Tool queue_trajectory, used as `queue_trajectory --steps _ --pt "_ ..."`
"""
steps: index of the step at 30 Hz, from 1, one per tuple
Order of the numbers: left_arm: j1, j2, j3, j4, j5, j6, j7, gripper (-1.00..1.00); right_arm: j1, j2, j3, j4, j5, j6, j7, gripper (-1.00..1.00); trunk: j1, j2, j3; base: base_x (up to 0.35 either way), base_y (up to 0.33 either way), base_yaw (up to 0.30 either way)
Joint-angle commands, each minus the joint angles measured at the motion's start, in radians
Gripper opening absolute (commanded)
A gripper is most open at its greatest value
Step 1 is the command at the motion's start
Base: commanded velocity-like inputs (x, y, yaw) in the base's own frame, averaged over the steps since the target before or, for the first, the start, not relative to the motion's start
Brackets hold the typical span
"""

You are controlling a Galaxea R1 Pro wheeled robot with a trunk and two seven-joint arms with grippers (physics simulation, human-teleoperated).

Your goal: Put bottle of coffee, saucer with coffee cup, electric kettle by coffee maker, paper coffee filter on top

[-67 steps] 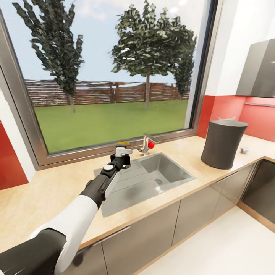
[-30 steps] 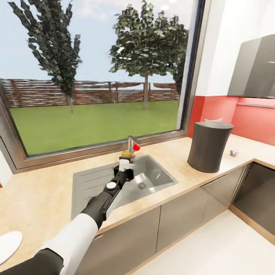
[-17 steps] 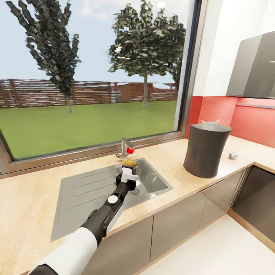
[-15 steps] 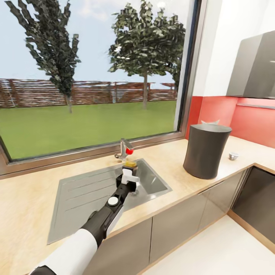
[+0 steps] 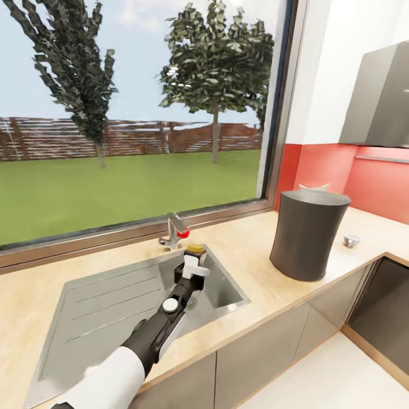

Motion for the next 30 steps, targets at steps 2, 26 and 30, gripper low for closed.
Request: queue_trajectory --steps 2,26,30 --pt "-0.001 0.000 -0.004 0.001 0.007 -0.004 0.005 -1.00 0.000 0.001 -0.002 0.001 0.011 -0.003 -0.001 1.00 0.001 -0.001 0.000 0.222 -0.195 0.000" --pt "0.023 0.000 -0.021 0.018 0.007 -0.058 0.003 -1.00 0.000 0.002 -0.005 -0.012 0.010 -0.003 -0.001 1.00 0.001 -0.001 0.000 0.061 -0.255 -0.038" --pt "0.025 0.000 -0.021 0.021 0.009 -0.061 0.003 -1.00 0.000 0.002 -0.005 -0.011 0.010 -0.003 -0.002 1.00 0.001 -0.001 0.000 0.304 -0.077 -0.108"
